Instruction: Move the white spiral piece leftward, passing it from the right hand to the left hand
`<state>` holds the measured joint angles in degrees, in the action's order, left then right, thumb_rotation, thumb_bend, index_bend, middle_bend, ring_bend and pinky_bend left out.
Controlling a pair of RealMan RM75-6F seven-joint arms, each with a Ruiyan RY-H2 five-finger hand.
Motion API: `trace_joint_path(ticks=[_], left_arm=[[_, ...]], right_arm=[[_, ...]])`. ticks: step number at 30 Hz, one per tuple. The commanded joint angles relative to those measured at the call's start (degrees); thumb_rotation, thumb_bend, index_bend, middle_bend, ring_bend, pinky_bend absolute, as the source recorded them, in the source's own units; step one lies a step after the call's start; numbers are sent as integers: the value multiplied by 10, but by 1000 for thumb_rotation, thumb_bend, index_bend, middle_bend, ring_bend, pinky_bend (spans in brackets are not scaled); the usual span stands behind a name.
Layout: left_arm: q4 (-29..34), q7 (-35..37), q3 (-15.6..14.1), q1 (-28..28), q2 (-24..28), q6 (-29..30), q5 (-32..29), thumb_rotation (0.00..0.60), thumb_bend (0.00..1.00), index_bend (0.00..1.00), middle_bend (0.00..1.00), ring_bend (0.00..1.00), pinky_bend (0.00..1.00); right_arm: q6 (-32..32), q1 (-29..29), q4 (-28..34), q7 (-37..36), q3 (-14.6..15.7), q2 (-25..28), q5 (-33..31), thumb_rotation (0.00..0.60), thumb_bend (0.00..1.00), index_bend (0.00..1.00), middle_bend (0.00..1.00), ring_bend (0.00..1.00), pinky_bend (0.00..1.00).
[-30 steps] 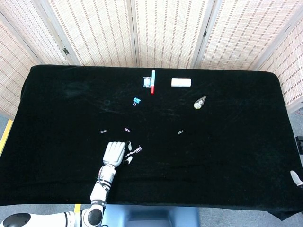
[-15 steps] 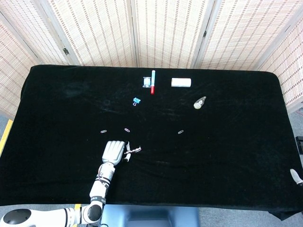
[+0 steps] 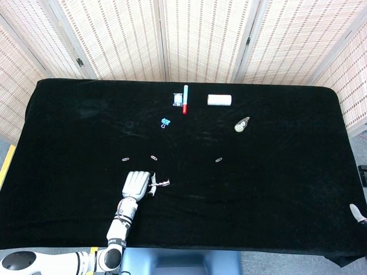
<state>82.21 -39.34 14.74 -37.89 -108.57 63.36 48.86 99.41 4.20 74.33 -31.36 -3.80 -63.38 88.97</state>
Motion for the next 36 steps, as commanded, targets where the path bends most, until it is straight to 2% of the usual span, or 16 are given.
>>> trace_joint_path(ticks=[1, 5, 10, 13, 28, 36], left_arm=[[-1, 0, -2, -2, 1, 0, -4, 600, 502, 602, 1000, 1000, 1000], [2, 11, -4, -2, 3, 7, 4, 600, 546, 661, 1000, 1000, 1000], [3, 27, -6, 0, 4, 19, 19, 600, 675, 774, 1000, 1000, 1000], [2, 32, -8, 1, 6, 21, 22, 600, 707, 826, 1000, 1000, 1000], [3, 57, -12, 3, 16, 22, 28, 600, 721, 853, 1000, 1000, 1000], [34, 75, -7, 12, 49, 39, 47, 600, 730, 859, 1000, 1000, 1000]], right_arm=[[0, 0, 0, 0, -1, 0, 0, 600, 303, 34, 0, 0, 0], [-3, -1, -1, -1, -2, 0, 1, 600, 303, 35, 0, 0, 0], [-7, -2, 0, 0, -3, 0, 1, 600, 303, 35, 0, 0, 0], [-8, -3, 0, 1, -3, 0, 2, 600, 303, 35, 0, 0, 0], [-13, -3, 1, 1, -5, 1, 2, 600, 303, 35, 0, 0, 0], [-17, -4, 1, 4, -6, 0, 0, 600, 303, 35, 0, 0, 0]])
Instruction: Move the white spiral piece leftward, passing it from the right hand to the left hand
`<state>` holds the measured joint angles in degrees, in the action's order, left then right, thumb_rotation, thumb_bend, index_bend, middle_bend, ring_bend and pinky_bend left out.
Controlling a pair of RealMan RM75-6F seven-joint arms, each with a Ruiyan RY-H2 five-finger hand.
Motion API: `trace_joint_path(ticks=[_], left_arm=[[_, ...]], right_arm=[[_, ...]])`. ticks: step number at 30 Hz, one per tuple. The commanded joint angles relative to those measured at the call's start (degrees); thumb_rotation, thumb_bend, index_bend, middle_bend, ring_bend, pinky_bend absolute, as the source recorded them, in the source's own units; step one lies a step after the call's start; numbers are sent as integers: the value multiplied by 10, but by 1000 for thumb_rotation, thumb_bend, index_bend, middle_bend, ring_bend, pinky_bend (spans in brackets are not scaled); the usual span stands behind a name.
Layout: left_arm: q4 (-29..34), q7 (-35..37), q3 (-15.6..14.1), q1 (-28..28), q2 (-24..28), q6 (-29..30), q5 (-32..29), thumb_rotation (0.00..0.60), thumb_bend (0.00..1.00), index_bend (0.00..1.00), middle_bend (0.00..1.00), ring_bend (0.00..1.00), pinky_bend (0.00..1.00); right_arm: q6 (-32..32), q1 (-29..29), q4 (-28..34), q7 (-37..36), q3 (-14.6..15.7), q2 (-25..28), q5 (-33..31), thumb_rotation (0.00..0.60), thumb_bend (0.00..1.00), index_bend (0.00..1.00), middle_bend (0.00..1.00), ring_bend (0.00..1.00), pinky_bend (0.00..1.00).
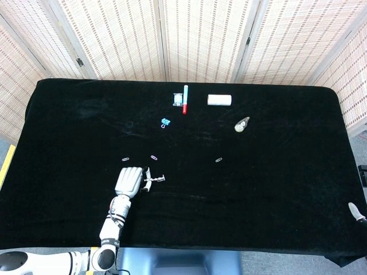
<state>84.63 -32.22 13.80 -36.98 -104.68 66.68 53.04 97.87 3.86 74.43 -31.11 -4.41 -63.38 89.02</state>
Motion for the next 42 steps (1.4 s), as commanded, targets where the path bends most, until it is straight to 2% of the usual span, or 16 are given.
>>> trace_joint_path(ticks=[1, 10, 21, 34, 42], left_arm=[[13, 5, 3, 4, 14, 7, 6, 600, 731, 859, 1000, 1000, 1000], [22, 36, 21, 8, 57, 5, 12, 600, 737, 859, 1000, 1000, 1000], [-44, 128, 53, 8, 108, -47, -4, 600, 739, 859, 1000, 1000, 1000], [-150, 195, 52, -11, 87, -117, -21, 600, 739, 859, 1000, 1000, 1000], [-188, 219, 45, -16, 72, -136, -18, 600, 741, 859, 1000, 1000, 1000]], right_arm=[[-3, -1, 1, 2, 0, 0, 0, 600, 303, 35, 0, 0, 0], [-7, -2, 6, 10, -1, -2, -2, 600, 303, 35, 0, 0, 0], [-19, -6, 21, 44, -3, -8, -8, 600, 303, 35, 0, 0, 0], [-27, -9, 25, 58, -8, -10, -17, 600, 303, 35, 0, 0, 0], [-31, -11, 27, 65, -8, -12, -17, 600, 303, 35, 0, 0, 0]])
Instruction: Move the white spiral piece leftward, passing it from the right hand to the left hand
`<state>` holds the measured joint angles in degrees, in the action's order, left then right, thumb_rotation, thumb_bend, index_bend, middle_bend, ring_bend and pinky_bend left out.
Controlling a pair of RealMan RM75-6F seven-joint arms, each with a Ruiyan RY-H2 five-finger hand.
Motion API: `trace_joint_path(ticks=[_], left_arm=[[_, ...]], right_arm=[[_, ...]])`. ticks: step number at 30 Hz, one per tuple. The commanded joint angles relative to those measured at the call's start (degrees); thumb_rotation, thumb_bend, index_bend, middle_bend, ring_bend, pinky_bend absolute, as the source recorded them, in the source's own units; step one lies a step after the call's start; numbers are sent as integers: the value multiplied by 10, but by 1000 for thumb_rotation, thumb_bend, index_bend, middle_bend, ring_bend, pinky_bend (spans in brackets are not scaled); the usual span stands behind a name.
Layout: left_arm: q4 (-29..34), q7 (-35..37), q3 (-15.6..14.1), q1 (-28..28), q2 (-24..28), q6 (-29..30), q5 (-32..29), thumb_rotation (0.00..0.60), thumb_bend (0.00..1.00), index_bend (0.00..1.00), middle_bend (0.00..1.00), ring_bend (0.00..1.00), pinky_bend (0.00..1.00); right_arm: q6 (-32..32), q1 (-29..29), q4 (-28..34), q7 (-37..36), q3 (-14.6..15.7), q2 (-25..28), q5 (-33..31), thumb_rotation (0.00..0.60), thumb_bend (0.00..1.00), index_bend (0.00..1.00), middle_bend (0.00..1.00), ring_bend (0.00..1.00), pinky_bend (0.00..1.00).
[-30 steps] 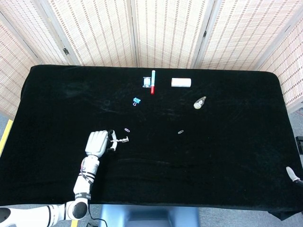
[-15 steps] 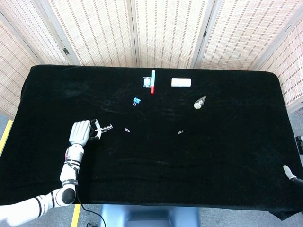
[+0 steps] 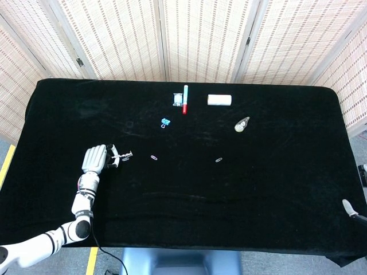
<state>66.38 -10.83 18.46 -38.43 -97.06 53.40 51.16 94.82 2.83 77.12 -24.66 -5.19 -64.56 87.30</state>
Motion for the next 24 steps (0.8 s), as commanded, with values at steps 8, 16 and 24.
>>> trace_joint_path(ticks=[8, 16, 24], left_arm=[[-23, 16, -8, -2, -12, -12, 3, 600, 742, 859, 1000, 1000, 1000], [-19, 21, -9, 0, -13, -9, 6, 600, 742, 859, 1000, 1000, 1000], [115, 19, -30, 46, 36, 93, 69, 600, 742, 859, 1000, 1000, 1000]], right_arm=[[-7, -3, 0, 2, -1, -1, -2, 600, 303, 35, 0, 0, 0], [-7, -3, -1, 2, 0, -1, -1, 600, 303, 35, 0, 0, 0], [-12, -5, -3, 0, 1, -1, -1, 600, 303, 35, 0, 0, 0]])
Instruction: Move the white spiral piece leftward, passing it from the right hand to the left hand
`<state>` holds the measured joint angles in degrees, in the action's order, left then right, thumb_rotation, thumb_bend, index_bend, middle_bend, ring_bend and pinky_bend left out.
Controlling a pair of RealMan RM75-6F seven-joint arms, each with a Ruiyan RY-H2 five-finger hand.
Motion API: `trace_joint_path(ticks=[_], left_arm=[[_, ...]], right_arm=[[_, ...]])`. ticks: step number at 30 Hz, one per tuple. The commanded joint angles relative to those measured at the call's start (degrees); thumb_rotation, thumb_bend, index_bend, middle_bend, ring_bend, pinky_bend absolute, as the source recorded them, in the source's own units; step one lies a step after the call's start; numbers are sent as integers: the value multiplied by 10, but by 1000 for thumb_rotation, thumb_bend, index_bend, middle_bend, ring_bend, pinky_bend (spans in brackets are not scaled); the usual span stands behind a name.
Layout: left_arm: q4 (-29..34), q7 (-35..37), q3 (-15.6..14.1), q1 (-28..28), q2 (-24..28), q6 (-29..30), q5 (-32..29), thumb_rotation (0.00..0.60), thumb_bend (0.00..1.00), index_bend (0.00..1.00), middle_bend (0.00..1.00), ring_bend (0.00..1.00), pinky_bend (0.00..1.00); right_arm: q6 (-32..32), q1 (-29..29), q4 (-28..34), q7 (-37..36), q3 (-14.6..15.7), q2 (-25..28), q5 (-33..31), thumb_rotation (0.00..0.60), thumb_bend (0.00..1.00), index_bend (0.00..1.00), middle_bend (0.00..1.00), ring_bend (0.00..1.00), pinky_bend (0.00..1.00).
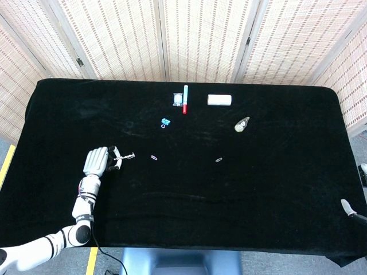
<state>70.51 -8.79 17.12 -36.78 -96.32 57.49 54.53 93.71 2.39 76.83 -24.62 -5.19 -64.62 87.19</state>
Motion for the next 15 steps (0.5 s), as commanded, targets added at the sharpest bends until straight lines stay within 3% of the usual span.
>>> trace_joint_path(ticks=[1, 7, 12, 15], left_arm=[[95, -1, -24, 38, 36, 62, 44, 600, 743, 859, 1000, 1000, 1000], [171, -12, -82, 82, 46, 112, 95, 600, 744, 859, 1000, 1000, 1000], [166, -10, -122, 111, 16, 134, 121, 600, 744, 859, 1000, 1000, 1000], [156, -15, -126, 114, 0, 137, 130, 600, 744, 859, 1000, 1000, 1000]], right_arm=[[-2, -1, -1, -1, 1, 0, 2, 600, 303, 35, 0, 0, 0], [8, 1, 1, -1, 7, 1, 16, 600, 303, 35, 0, 0, 0], [24, 6, 2, 0, 13, 1, 31, 600, 303, 35, 0, 0, 0], [27, 6, 2, 0, 18, 2, 39, 600, 303, 35, 0, 0, 0]])
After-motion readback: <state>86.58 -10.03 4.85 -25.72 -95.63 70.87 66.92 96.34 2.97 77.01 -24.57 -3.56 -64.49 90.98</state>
